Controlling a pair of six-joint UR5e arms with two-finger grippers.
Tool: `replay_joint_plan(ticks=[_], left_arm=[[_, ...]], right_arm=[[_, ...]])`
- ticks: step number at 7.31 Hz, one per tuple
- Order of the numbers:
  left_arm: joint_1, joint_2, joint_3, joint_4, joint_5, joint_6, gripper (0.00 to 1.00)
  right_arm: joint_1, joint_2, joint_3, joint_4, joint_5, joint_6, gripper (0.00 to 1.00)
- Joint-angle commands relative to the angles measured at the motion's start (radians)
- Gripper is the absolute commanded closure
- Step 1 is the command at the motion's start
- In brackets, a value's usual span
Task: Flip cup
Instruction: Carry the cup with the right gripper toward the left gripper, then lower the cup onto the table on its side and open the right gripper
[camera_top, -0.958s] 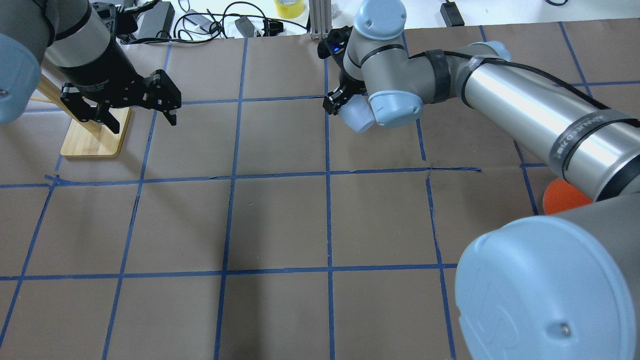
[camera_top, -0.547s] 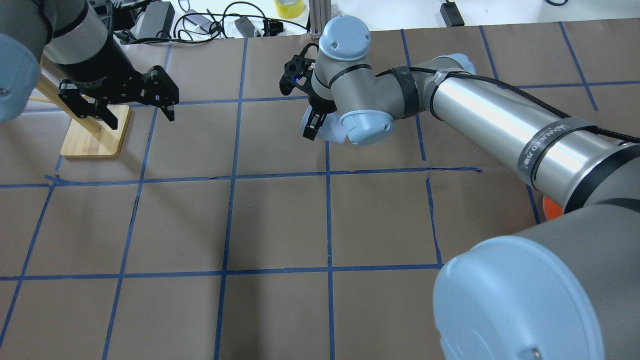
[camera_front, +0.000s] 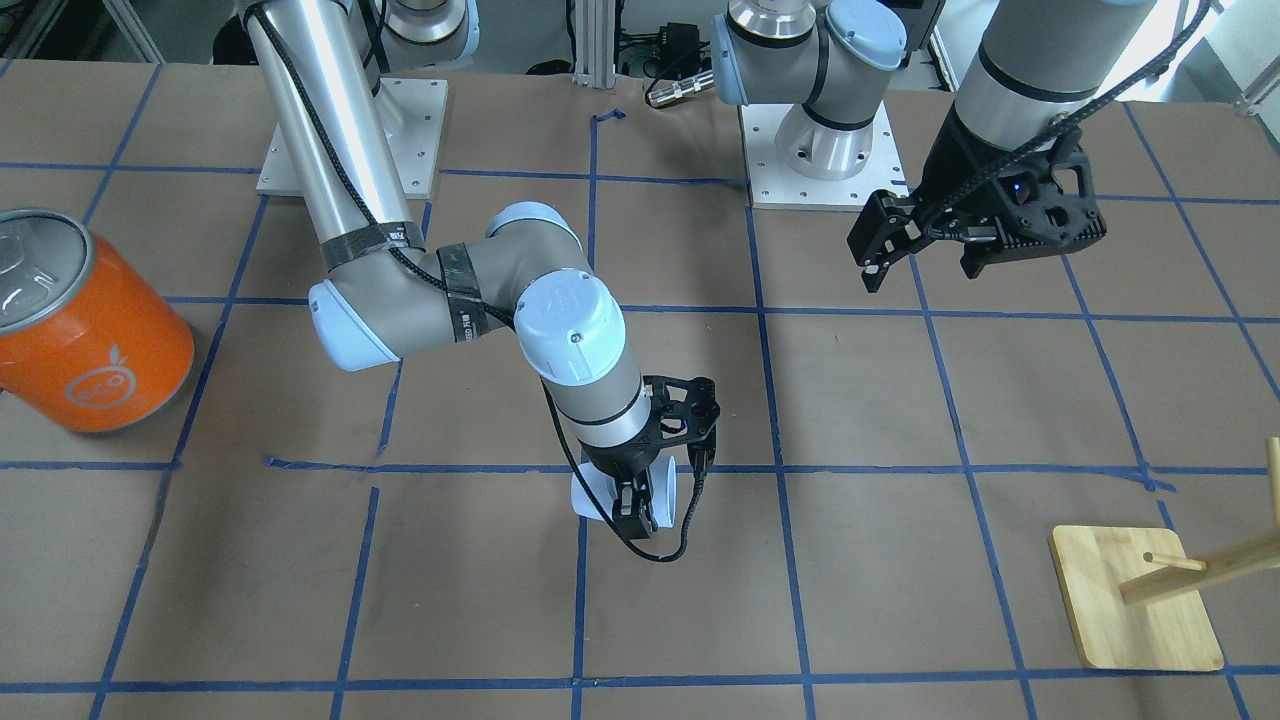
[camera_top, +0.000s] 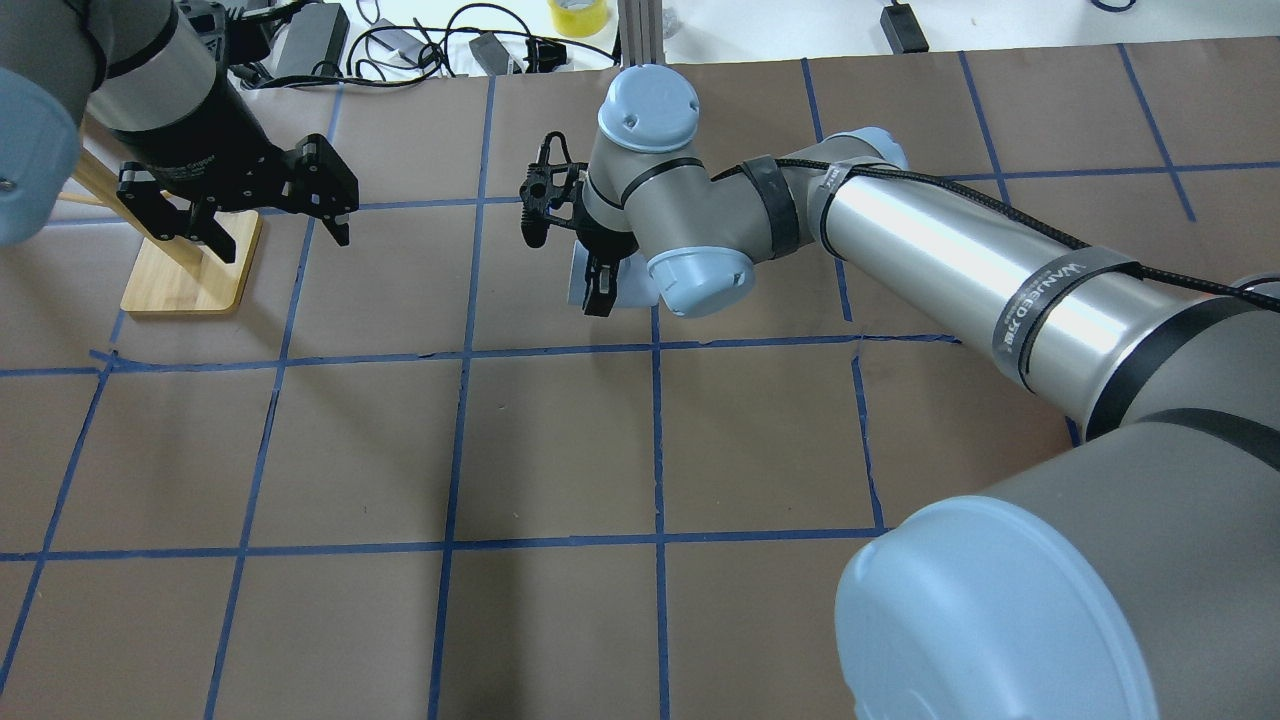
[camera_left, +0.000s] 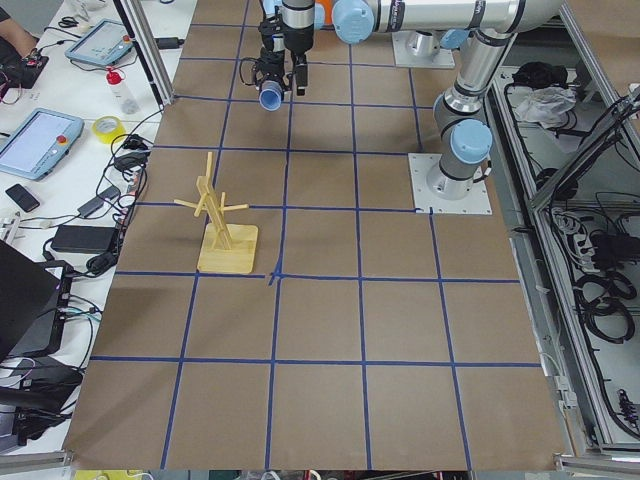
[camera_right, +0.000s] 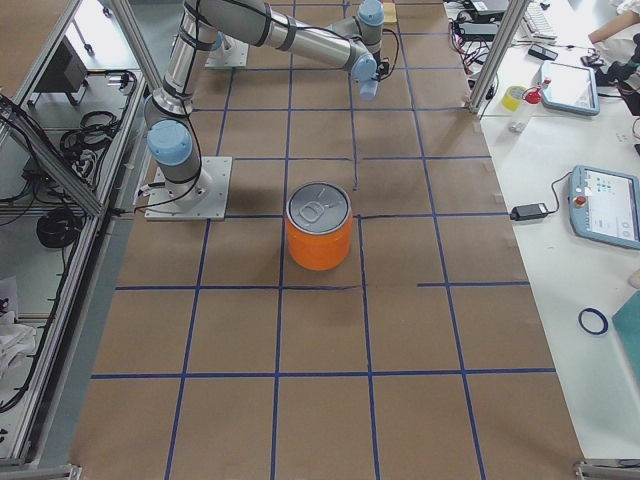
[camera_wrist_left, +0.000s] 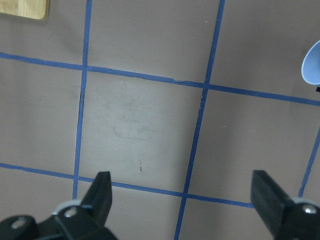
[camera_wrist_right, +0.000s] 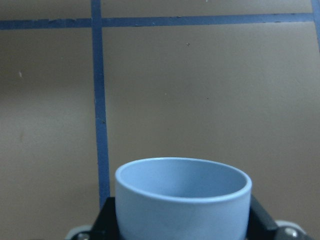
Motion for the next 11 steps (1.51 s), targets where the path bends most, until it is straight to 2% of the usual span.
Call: replay_joint_plan(ticks=[1,2,3,7,8,10,11], left_arm=[[0.0,0.003,-0.022,0.012,-0.001,0.005,0.0],[-0.002,0.004,-0.025,0.014,-0.003,0.006,0.0],[-0.002,0.004,-0.028,0.012,-0.003,0.006,0.0],[-0.006,0.018,-0.043,-0.003,0.002,0.006,0.0],[-0.005,0.007,-0.048,0.002,0.0,-0.007,0.0],[0.001,-0.004,-0.06,0.002,0.003,0.005,0.0],[0.013,-0.002,-0.089,0.017,-0.003,0.006,0.0]], right_arm=[[0.001,-0.008,0.018,0.004,0.003,-0.051,0.45],[0.001,-0.003,0.036,0.002,-0.012,-0.091,0.12],[0.001,-0.008,0.047,0.001,-0.003,-0.093,0.0],[-0.009,-0.05,0.041,0.024,-0.002,-0.079,0.0],[-0.031,-0.14,0.035,0.133,-0.005,-0.068,0.0],[-0.121,-0.295,0.035,0.304,-0.015,0.203,0.0],[-0.162,-0.368,0.033,0.418,-0.016,0.246,0.0]])
